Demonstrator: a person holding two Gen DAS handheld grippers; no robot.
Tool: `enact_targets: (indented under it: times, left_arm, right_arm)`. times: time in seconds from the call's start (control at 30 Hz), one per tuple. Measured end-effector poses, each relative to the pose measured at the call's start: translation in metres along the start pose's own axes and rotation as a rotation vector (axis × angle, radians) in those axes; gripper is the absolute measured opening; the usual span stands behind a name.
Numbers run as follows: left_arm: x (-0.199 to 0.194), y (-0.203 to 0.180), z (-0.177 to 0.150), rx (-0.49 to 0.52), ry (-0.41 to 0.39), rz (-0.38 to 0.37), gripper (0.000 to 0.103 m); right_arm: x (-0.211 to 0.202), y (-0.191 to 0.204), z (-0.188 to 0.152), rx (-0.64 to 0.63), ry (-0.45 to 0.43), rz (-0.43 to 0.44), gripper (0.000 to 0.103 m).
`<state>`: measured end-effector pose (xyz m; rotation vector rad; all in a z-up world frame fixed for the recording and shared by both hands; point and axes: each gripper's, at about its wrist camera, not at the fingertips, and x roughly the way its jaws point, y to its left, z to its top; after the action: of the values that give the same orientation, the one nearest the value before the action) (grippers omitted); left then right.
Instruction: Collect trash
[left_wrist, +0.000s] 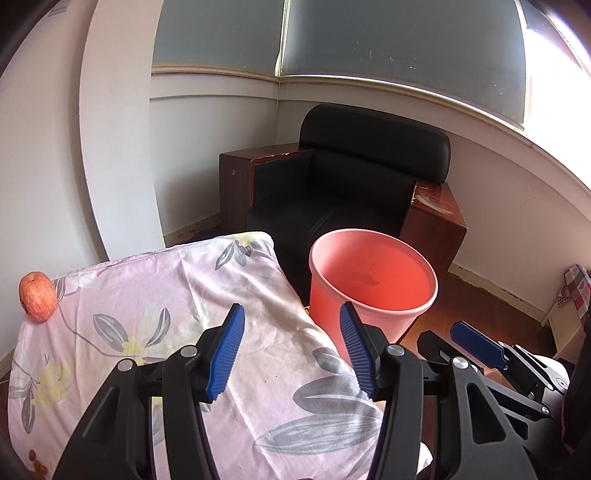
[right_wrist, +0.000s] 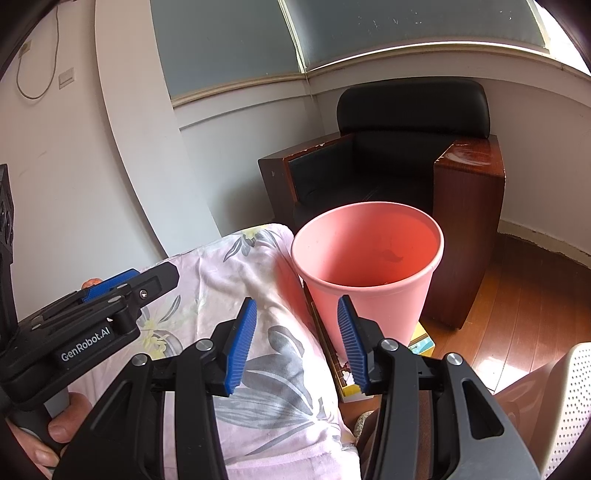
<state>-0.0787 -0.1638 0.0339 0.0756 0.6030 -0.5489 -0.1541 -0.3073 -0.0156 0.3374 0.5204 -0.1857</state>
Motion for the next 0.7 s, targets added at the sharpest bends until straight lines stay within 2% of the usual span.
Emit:
enact_targets:
  times: [0.7]
  left_arm:
    - [0.013,-0.010,-0.005,0.037,0.029,0.019,0.053]
  right_arm:
    - [0.007,-0.011,-0.002,0.018,0.014,0.019,0.046]
